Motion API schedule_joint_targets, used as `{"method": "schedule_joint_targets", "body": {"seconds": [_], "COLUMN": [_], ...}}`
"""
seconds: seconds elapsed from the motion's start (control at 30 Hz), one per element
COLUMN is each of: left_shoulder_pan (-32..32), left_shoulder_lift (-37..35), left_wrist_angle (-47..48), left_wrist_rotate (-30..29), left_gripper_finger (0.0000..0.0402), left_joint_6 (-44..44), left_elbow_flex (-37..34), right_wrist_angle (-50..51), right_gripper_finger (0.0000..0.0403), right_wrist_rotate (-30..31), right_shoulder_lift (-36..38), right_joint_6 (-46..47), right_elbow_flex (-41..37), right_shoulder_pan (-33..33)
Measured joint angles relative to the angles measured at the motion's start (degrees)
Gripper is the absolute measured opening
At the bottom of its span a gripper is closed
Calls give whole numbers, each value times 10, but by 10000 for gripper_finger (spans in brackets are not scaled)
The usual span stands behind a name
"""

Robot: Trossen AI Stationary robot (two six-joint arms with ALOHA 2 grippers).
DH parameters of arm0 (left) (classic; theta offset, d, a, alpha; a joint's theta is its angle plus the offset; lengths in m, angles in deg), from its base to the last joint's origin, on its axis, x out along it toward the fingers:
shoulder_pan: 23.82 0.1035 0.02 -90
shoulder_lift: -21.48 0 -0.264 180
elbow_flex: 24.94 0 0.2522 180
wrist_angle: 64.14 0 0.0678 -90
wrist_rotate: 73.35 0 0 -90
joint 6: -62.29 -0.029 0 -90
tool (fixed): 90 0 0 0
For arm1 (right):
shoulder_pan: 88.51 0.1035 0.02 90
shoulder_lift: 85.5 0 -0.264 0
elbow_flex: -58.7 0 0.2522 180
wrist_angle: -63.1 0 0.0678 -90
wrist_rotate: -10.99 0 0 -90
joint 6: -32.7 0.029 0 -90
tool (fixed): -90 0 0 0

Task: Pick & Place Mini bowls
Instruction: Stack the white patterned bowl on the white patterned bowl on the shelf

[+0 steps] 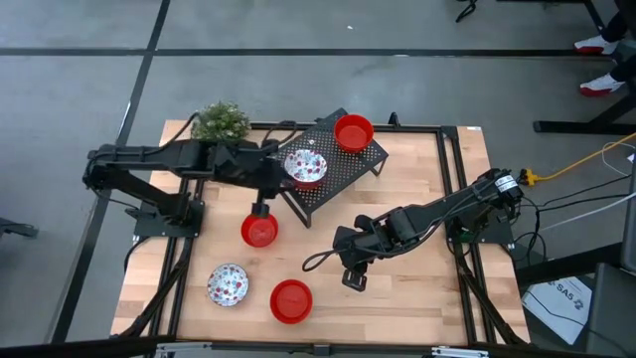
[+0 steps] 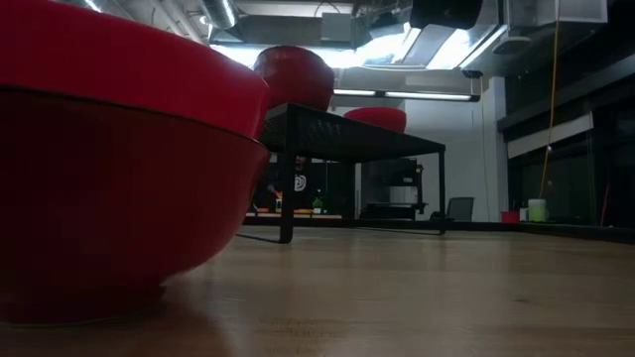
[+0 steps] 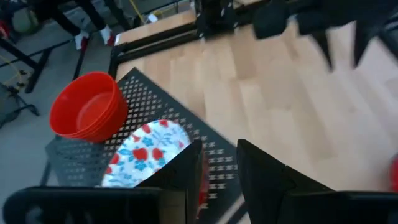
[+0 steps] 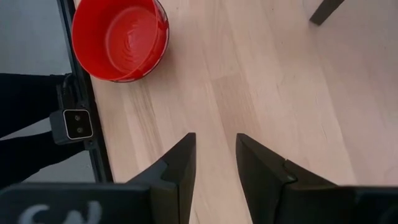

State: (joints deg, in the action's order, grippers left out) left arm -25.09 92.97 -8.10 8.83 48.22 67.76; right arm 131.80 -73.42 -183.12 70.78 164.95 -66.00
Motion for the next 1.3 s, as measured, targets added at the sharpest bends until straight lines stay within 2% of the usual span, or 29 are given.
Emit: {"method": "schedule_joint_targets", "body": {"seconds": [0.3,0.8,1.3], "left_shoulder_pan": [-75,-219,-406], "left_shoulder_lift": [-20,5,5], "left_wrist_angle": [84,207,210], "left_wrist_rotate": [0,1,19], "left_gripper_finger": [93,86,88], "left_joint_6": [99,293,560], "left_elbow_flex": [0,-3,-120], "right_wrist_angle": [0,2,2], "right_gripper_finger": [114,114,114], "right_wrist_rotate": [0,9,9], "right_shoulder_lift": [0,0,0], "right_joint_6": [-26,-60,-69], "right_elbow_flex": [0,0,0], "right_shoulder_pan": [-6,-11,-11]}}
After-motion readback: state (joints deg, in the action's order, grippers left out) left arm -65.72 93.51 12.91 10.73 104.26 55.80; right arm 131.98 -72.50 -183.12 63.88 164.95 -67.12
